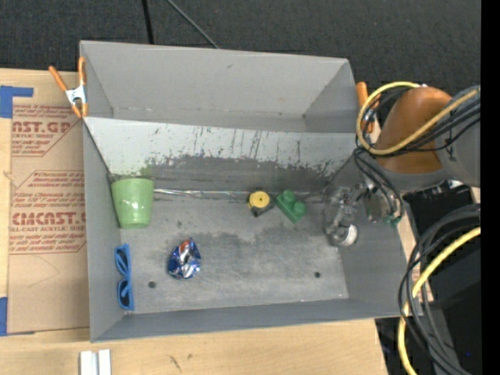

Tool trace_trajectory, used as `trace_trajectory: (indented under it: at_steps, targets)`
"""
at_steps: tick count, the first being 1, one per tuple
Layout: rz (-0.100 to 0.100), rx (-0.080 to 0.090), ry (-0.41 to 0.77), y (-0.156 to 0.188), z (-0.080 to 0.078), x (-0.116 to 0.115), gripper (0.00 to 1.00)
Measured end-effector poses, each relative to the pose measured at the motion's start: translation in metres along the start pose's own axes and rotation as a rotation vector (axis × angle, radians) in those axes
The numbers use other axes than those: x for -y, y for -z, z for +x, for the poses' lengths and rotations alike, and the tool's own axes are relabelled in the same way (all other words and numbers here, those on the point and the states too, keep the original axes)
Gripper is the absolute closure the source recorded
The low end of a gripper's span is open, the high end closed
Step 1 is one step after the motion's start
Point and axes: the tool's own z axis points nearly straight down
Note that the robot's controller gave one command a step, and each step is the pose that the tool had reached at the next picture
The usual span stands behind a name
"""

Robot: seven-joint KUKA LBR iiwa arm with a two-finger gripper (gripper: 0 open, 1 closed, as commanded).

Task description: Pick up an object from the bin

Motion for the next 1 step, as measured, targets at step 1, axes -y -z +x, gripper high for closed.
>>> trace_trajectory:
  at_steps: [1]
  targets:
    - [0.001,0.000,0.000,0.0000,0.0001,0.0001,0.00]
